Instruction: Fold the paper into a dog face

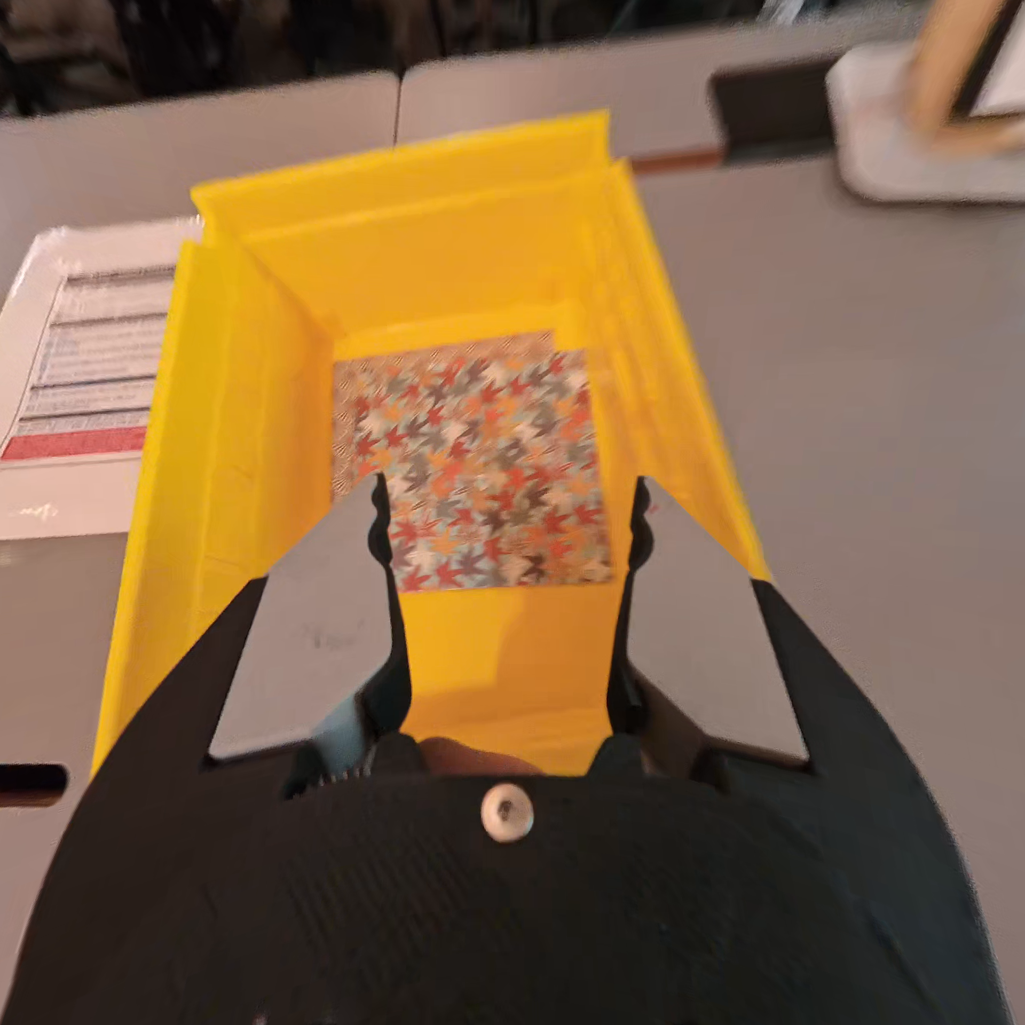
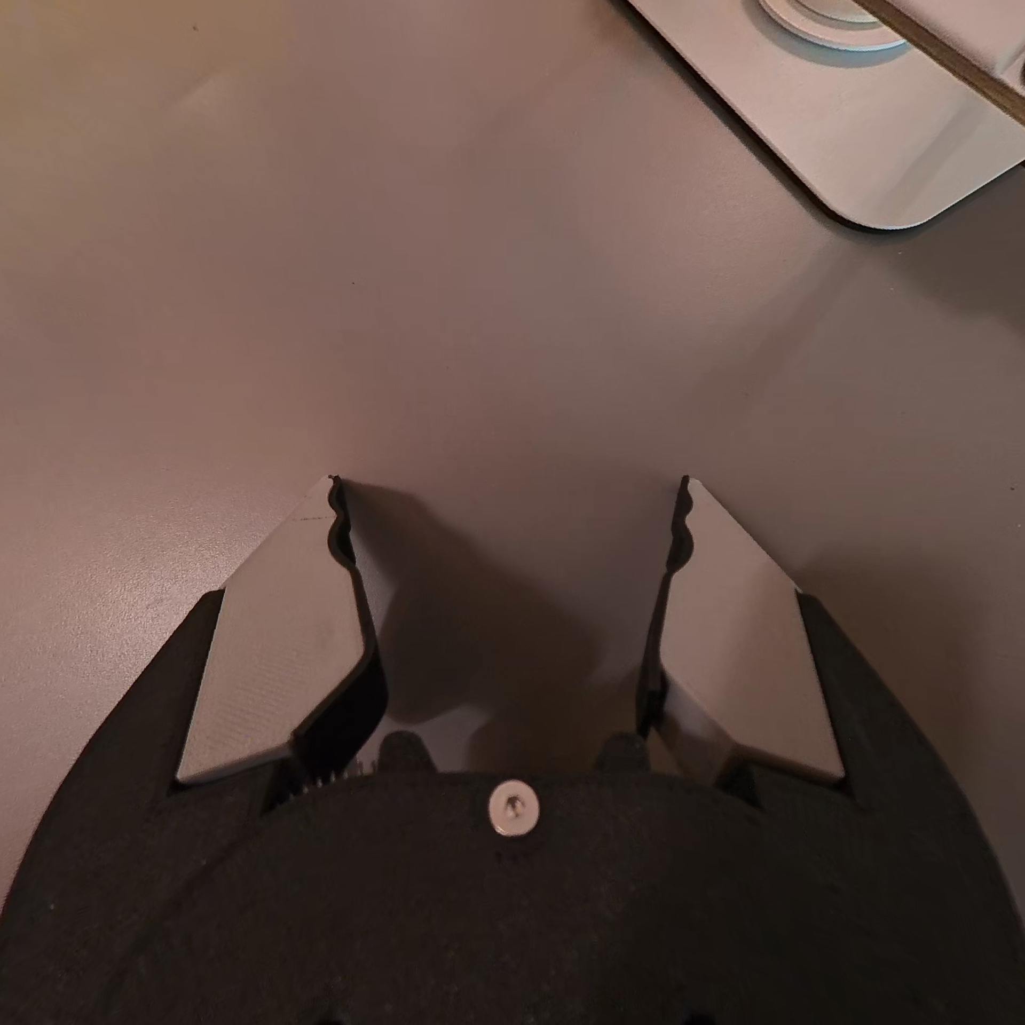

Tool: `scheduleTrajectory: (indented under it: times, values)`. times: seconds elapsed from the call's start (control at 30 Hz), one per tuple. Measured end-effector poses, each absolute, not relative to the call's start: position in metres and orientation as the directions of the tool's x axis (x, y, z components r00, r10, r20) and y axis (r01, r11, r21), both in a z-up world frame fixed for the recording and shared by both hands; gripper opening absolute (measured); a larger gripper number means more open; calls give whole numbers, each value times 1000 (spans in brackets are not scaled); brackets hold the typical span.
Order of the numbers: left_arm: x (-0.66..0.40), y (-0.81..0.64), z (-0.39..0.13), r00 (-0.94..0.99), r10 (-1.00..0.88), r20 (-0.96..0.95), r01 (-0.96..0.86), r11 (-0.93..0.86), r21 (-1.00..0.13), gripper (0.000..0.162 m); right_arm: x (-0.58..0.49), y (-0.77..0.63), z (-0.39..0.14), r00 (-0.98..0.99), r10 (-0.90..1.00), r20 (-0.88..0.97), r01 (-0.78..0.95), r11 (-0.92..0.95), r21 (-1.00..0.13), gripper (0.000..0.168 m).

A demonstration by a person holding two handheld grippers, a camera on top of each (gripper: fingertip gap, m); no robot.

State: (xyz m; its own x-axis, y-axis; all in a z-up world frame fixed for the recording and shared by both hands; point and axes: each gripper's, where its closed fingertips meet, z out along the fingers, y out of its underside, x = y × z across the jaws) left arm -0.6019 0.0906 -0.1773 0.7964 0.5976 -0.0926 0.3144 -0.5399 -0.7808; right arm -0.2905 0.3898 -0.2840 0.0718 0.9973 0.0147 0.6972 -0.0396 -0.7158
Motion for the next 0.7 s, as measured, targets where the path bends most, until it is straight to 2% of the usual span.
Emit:
scheduleTrajectory:
  times: [0.13,0.27,0.33,0.43,0.7]
  values:
    - [-633,92,-225,799,592,-104,396,-649,-650,86,-291,390,-284,71,997,14,697,-39,-716,113]
    - [-648,91,-262,804,583,-116,455,-730,-509,93,-291,390,-284,70,997,14,697,-39,-716,113]
    - [-650,90,-274,805,588,-78,494,-738,-460,90,-291,390,-284,70,997,14,697,-39,-716,113]
    - [-653,88,-277,775,632,0,566,-695,-444,84,-291,389,-284,69,998,14,697,-38,-716,113]
    - [-660,84,-276,763,646,-9,575,-686,-446,78,-291,389,-284,64,998,14,699,-35,-715,114]
